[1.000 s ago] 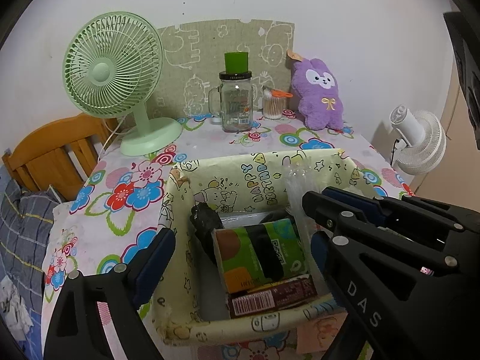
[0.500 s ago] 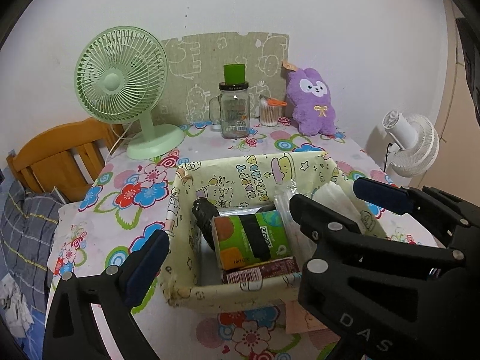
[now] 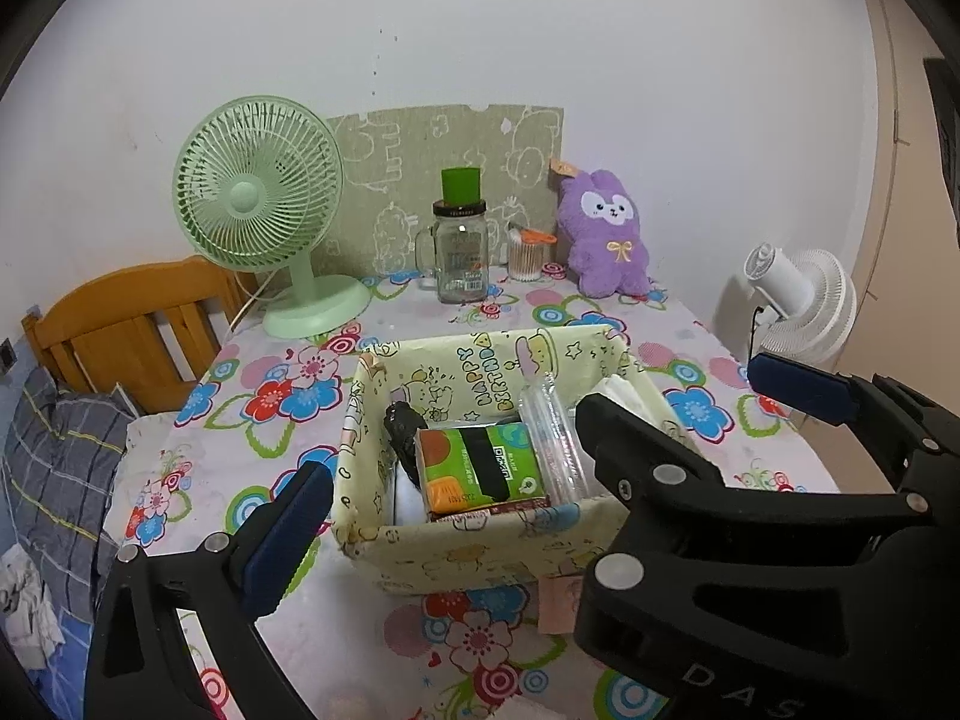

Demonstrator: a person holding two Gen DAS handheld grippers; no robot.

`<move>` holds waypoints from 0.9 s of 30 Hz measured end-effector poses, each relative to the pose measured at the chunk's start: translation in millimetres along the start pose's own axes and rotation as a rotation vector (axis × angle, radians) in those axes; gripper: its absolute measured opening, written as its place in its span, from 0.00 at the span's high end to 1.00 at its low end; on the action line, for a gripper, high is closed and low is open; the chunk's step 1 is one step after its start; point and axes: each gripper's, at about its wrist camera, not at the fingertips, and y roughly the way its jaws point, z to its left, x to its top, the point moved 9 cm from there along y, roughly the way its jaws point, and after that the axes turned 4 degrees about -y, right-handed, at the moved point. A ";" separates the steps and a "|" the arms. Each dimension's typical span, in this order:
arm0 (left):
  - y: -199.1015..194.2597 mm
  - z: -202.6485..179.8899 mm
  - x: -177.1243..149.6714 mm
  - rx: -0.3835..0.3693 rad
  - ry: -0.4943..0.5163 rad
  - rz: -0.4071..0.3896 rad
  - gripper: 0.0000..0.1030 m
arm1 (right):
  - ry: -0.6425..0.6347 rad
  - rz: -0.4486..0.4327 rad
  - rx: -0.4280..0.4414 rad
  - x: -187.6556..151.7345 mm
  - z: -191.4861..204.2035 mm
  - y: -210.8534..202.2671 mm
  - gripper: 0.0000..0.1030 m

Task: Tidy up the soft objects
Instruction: 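Withdraw both tools from the box toward the pink card and white rolled cloth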

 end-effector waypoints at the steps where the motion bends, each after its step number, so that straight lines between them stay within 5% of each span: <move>1: -2.5 -0.8 -0.3 -0.001 -0.001 -0.004 0.00 | 0.001 -0.005 0.000 -0.7 0.1 -4.1 0.09; 27: -54.8 -18.7 -31.2 0.006 -0.033 -0.060 0.00 | 0.003 -0.070 -0.043 -32.4 -0.2 -72.6 0.08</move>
